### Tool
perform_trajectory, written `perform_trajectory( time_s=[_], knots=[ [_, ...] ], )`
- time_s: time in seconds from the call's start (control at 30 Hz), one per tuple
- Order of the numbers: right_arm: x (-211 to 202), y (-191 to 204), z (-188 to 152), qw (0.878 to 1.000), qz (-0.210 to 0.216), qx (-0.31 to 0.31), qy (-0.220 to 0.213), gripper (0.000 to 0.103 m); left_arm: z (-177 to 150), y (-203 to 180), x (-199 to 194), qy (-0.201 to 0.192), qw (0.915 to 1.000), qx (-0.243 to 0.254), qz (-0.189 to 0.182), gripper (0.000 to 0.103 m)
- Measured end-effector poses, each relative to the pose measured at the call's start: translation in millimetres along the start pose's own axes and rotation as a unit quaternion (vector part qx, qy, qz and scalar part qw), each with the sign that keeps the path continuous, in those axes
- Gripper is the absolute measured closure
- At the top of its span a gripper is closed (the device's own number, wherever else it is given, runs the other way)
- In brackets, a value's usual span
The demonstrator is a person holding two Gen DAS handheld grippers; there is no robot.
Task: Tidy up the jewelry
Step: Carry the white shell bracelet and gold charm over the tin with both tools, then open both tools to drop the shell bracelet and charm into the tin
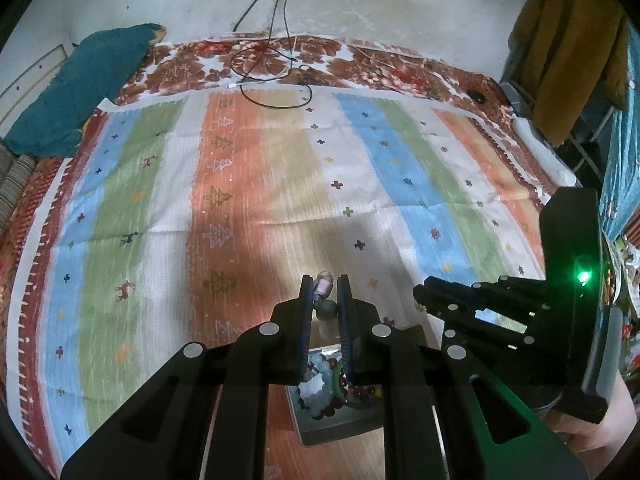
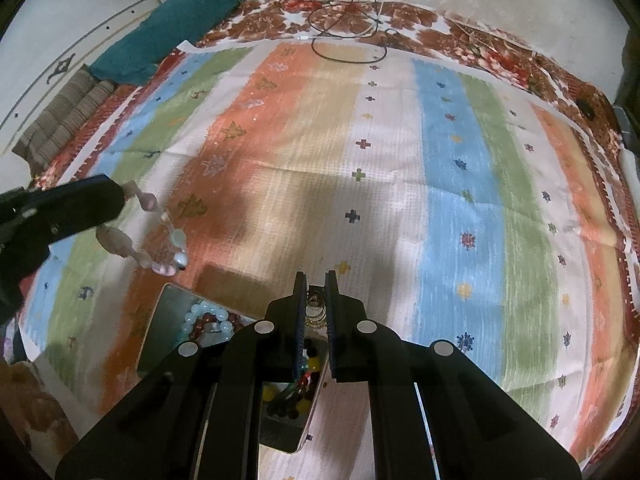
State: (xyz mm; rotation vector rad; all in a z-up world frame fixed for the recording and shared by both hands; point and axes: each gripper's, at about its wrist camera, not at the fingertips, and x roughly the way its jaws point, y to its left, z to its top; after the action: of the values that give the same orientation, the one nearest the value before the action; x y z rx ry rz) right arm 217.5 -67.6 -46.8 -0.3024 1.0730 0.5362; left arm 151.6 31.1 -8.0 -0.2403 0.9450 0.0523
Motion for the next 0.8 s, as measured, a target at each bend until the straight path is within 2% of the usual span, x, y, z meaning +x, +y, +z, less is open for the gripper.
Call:
perform_trajectory(
  time_s=[0.5,0.8],
  knots=[
    [-26.8,9.3,-20.4,1.000,0.019,-0.006,-0.023,0.093,-28.6,-16.0,-27.1,-0.017,0.9996,0.023,-0.009,0.091],
    [-32.3,16.5,-35.7,0.999,0.028,-0.013,-0.019,0.093,-42.0,-22.3,-30.2,-0.012,0.9993,0.036,-0.007,0.091]
  ],
)
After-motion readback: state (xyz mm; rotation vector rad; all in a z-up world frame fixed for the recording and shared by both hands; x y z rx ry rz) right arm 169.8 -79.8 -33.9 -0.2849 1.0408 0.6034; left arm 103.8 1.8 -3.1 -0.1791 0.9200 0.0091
